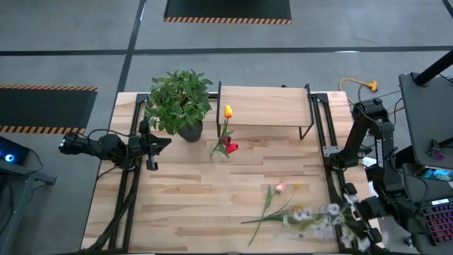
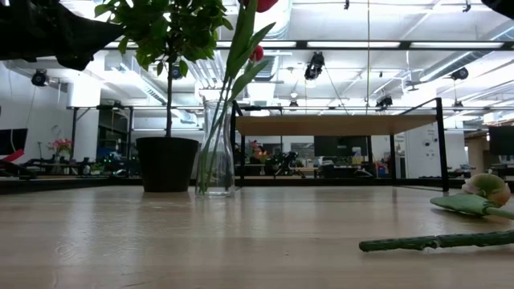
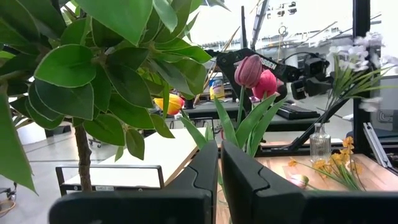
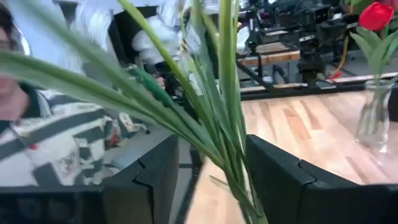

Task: Pick and place flowers into a vace then onto a shelf
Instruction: Move the bottom transparent vase from bottom to middle right of the table

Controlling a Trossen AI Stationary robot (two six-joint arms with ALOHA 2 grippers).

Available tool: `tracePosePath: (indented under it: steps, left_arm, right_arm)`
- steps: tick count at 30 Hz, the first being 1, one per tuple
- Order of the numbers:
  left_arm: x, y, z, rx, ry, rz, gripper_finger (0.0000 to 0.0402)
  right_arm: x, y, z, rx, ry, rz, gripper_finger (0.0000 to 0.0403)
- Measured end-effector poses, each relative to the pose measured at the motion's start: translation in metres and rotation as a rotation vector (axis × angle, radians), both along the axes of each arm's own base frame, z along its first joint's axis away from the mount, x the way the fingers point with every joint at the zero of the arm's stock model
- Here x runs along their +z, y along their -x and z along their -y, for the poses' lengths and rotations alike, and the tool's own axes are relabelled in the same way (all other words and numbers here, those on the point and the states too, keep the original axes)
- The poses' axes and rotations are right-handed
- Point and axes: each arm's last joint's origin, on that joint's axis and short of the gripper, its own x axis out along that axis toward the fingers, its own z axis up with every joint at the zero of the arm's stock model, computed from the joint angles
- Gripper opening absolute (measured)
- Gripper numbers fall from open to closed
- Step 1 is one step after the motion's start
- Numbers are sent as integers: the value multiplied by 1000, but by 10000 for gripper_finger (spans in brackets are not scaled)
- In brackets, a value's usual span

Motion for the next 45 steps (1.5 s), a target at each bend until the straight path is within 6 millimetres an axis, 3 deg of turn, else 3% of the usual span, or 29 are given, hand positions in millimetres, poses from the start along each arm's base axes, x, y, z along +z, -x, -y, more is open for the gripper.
tracePosePath:
  steps: [18, 28, 45]
  left_arm:
    - [0, 0, 0, 0, 0, 0, 4]
    - [0, 0, 0, -1, 0, 0, 4]
    - [0, 0, 0, 0, 0, 0, 4]
  right_arm:
    - [47, -7, 39, 46, -57, -13, 189]
    - [70, -3, 46, 80, -8, 9, 187]
    - [56, 5, 31, 153, 2, -11, 182]
